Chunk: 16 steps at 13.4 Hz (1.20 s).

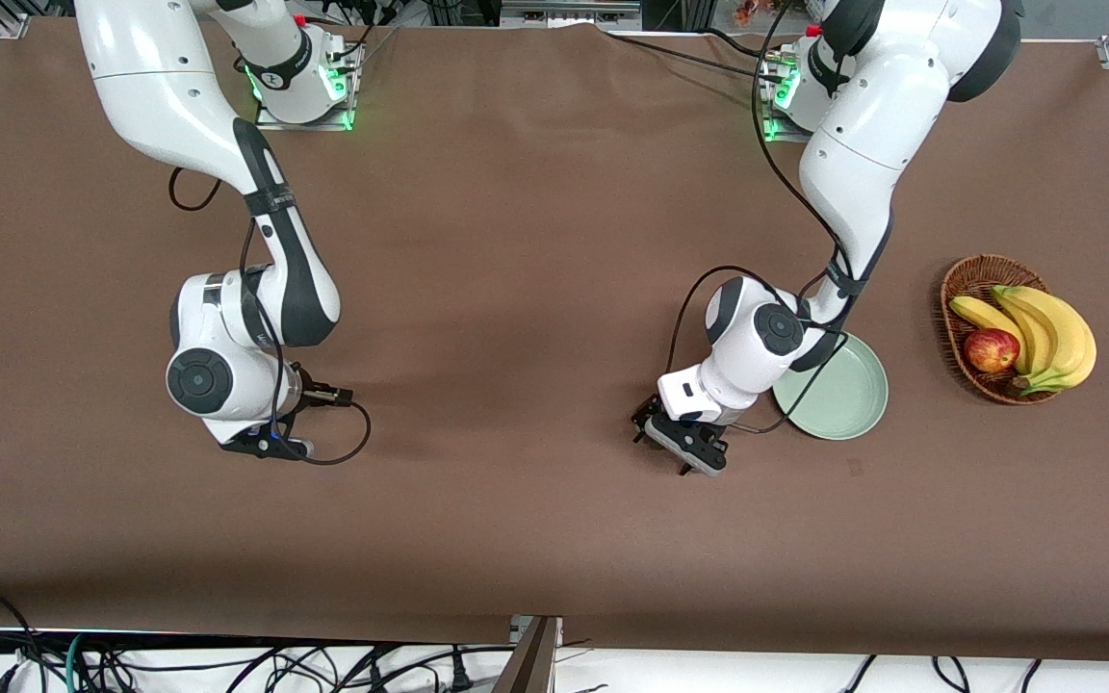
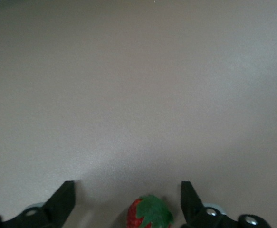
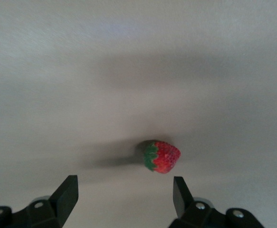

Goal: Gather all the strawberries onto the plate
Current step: 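Grasp the second strawberry with the left gripper while the right grasps the third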

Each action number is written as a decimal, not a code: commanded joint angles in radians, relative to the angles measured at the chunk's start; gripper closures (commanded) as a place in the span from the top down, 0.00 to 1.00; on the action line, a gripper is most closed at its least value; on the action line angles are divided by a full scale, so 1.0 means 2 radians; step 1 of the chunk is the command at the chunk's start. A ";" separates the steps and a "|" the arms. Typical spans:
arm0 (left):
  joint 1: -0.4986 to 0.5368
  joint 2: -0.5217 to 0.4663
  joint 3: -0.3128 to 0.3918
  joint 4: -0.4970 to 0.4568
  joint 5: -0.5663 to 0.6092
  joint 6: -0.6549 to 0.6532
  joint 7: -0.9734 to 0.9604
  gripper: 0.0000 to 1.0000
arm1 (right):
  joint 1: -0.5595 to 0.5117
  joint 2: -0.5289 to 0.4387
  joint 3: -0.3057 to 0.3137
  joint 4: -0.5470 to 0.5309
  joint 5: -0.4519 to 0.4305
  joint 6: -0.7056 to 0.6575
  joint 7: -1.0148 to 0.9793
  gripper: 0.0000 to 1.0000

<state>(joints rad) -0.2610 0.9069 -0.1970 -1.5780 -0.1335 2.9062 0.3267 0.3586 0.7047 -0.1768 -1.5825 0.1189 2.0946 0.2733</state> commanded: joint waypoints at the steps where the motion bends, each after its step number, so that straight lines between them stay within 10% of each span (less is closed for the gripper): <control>1: -0.005 -0.009 0.003 -0.002 -0.005 -0.007 0.001 0.41 | 0.006 -0.030 -0.009 -0.077 -0.006 0.065 -0.029 0.86; 6: -0.004 -0.030 0.003 -0.045 -0.005 -0.008 -0.005 0.39 | 0.005 -0.030 -0.020 -0.091 -0.006 0.082 -0.057 0.69; 10: -0.003 -0.035 0.003 -0.054 -0.005 -0.009 -0.006 0.56 | 0.005 -0.026 -0.020 -0.085 -0.006 0.092 -0.057 0.53; 16: 0.000 -0.060 0.003 -0.089 -0.005 -0.010 -0.002 0.39 | 0.009 -0.022 -0.019 -0.074 -0.004 0.102 -0.048 0.26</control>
<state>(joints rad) -0.2615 0.8358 -0.1964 -1.6841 -0.1335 2.9036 0.3231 0.3658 0.6810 -0.2129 -1.7185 0.1186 2.2925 0.1732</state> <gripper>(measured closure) 0.507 0.630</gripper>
